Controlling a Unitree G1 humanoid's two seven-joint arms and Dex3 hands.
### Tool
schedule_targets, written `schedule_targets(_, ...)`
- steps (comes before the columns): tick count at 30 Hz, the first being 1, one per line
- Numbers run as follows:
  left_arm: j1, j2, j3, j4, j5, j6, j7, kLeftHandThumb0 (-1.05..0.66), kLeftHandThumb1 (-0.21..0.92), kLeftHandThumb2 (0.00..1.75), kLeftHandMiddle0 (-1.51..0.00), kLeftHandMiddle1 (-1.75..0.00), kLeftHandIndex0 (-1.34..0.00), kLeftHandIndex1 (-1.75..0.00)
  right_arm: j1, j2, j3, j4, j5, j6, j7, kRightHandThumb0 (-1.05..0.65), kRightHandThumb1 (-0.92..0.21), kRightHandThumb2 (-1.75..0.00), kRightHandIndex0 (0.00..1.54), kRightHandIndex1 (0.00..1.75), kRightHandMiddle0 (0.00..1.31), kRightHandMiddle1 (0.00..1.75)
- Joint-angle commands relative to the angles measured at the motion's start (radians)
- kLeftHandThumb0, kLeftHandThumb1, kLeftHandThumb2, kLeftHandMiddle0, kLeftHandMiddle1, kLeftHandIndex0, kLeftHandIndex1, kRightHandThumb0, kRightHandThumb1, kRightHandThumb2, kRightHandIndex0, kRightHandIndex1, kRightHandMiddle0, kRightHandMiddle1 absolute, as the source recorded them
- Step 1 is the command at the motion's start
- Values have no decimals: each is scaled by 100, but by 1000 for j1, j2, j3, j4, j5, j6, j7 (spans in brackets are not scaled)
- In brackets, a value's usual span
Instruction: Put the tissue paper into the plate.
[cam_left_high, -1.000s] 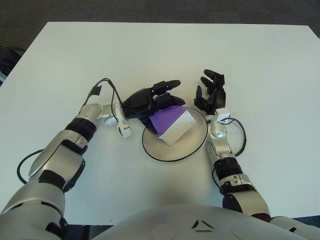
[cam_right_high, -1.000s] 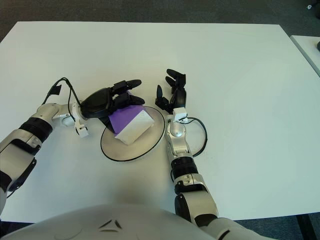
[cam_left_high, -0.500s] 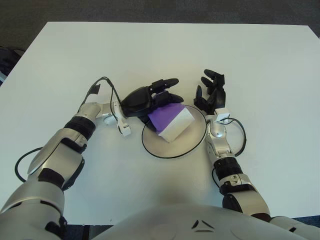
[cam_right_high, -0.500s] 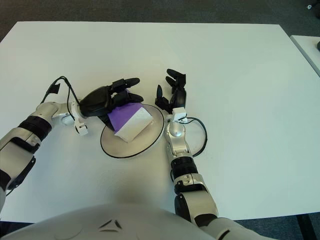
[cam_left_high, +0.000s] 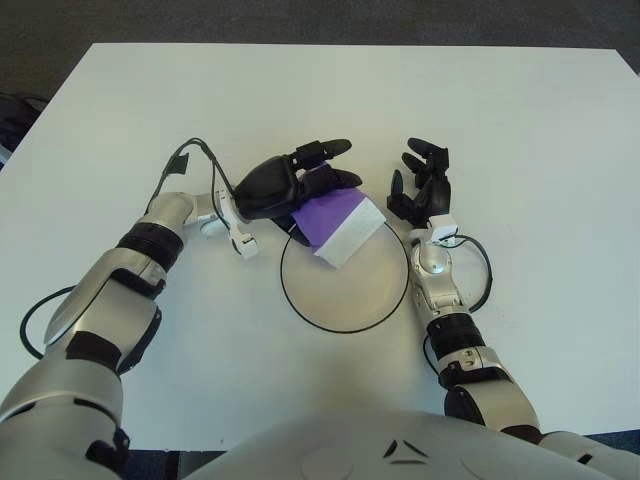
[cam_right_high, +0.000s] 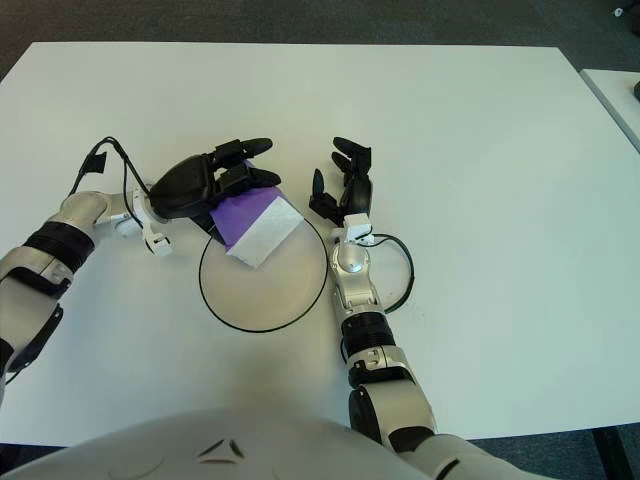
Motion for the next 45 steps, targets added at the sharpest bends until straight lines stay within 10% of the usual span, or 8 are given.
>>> schedule_targets(1,-7,32,8,-42,42,29,46,-78,92,73,-27,-17,0,-103,113,0,-3,134,-20,79,-16,-35,-64,-93,35,80,1,119)
schedule_targets(20,-34,92,19,-145,87,93,68,-78,92,79,-40,-23,-7,-109,67,16,5,197,-66,84,-114,-37,-57,-95,53,107,5,131)
schedule_targets(45,-61,118,-4,-226,131,43,71,-75,92,72,-42,-26,-12,-110,28,13,2,268,-86,100,-162,-47,-69,-81,46,95,5,133)
